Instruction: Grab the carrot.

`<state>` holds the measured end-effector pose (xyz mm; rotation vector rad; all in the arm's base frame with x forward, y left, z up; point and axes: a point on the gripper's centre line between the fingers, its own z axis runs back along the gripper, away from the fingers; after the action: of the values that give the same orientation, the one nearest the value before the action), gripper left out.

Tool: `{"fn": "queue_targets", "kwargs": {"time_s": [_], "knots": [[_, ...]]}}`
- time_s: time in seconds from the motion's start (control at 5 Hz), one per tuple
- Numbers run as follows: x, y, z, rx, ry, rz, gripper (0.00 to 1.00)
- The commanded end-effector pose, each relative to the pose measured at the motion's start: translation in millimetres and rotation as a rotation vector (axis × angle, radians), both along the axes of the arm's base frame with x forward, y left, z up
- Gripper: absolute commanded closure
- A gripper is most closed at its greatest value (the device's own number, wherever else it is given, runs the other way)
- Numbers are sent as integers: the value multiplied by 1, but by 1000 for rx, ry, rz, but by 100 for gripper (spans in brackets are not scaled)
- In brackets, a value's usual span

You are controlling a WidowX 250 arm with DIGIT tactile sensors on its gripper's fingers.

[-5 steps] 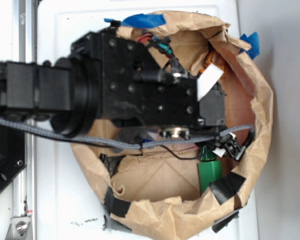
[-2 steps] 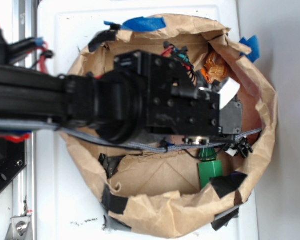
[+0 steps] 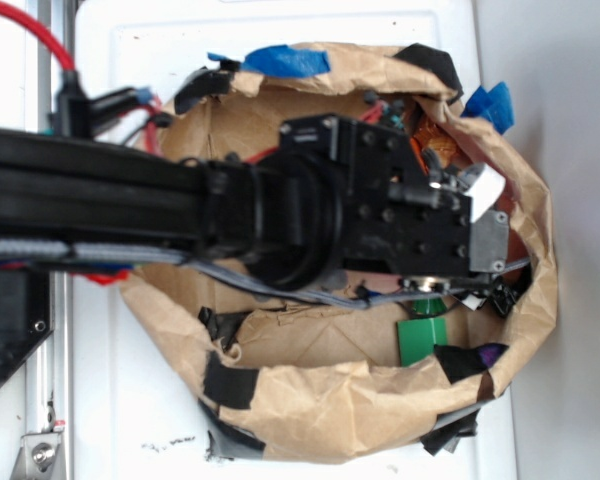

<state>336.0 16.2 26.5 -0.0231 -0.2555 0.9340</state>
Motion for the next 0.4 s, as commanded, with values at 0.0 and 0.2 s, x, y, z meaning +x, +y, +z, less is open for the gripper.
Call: {"fn": "queue_targets", "kwargs": {"time_s": [0.0,0.2], "knots": [[5,0,3,-15,5,-66,100],[7,1,9,31,68,-173,100]]}}
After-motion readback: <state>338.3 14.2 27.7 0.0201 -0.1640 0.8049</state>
